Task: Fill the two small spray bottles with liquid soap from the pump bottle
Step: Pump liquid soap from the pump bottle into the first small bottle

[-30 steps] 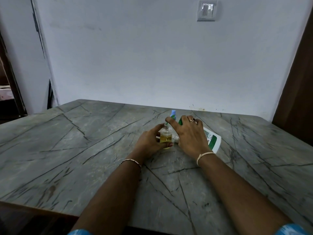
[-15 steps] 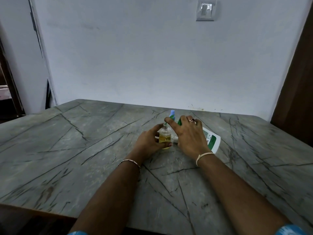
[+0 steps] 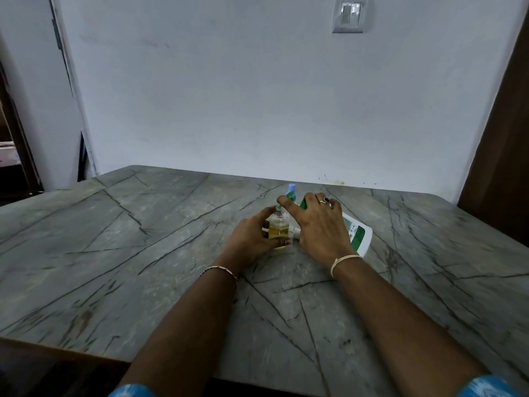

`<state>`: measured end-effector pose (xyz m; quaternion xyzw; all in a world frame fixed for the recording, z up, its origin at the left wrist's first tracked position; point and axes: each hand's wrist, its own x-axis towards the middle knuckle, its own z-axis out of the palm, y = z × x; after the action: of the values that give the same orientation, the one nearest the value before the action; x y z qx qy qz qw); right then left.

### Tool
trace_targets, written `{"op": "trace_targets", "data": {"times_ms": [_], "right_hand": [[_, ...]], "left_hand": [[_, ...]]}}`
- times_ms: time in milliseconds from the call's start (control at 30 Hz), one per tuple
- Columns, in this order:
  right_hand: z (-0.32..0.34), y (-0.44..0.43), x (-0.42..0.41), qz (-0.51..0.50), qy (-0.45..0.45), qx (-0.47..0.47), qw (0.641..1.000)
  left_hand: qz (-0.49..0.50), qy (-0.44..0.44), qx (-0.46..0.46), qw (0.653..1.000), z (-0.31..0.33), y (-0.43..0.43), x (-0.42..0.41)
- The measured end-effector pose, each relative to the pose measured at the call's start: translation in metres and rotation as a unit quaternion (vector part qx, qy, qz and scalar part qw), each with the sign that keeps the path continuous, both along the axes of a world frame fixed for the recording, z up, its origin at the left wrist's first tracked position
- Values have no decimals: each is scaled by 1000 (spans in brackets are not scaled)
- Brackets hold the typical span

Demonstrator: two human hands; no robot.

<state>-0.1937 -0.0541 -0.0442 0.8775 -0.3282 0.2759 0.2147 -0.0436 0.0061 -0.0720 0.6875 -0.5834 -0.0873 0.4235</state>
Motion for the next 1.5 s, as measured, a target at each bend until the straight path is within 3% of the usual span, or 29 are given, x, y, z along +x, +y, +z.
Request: {"op": "trace_targets", "data": {"times_ms": [1500], "right_hand": [[0,-3,1,-4,21,7,1000]], "left_hand": [[4,-14,-5,1000,1,1,-1]]}}
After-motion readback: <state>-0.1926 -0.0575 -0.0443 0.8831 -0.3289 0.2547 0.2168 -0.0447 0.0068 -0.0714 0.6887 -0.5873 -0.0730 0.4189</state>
